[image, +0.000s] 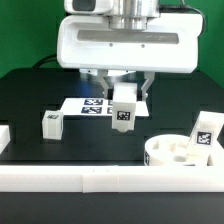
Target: Assemble stool
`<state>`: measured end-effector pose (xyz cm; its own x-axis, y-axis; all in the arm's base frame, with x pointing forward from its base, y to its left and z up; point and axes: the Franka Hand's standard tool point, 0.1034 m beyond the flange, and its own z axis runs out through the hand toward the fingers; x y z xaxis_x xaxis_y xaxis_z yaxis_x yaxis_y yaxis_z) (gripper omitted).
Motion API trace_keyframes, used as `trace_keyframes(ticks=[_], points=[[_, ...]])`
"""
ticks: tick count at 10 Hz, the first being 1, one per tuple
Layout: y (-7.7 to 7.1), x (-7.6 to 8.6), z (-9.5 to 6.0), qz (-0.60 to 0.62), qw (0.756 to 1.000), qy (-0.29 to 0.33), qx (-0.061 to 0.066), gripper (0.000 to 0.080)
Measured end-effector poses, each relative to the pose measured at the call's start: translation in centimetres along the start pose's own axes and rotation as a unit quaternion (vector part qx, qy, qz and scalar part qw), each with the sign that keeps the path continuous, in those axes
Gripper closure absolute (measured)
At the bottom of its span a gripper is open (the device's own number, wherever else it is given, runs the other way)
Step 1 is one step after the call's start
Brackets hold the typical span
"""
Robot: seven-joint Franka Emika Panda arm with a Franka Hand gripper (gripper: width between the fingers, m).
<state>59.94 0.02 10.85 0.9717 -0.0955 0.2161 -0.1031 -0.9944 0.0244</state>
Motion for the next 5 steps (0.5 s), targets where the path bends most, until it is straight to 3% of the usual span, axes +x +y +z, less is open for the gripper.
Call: trace_keyframes(ticks=[1,3,5], points=[[-0.2,-0.3,0.1,-0.003,0.999,0.044,-0.001,0.0462],[-2.5,0.1,-0.5,-0.009,0.998,0.064,0.007,0.0462],[-2.7,0.2,-0.5,-0.013,0.998,0.065,0.007,0.0462]])
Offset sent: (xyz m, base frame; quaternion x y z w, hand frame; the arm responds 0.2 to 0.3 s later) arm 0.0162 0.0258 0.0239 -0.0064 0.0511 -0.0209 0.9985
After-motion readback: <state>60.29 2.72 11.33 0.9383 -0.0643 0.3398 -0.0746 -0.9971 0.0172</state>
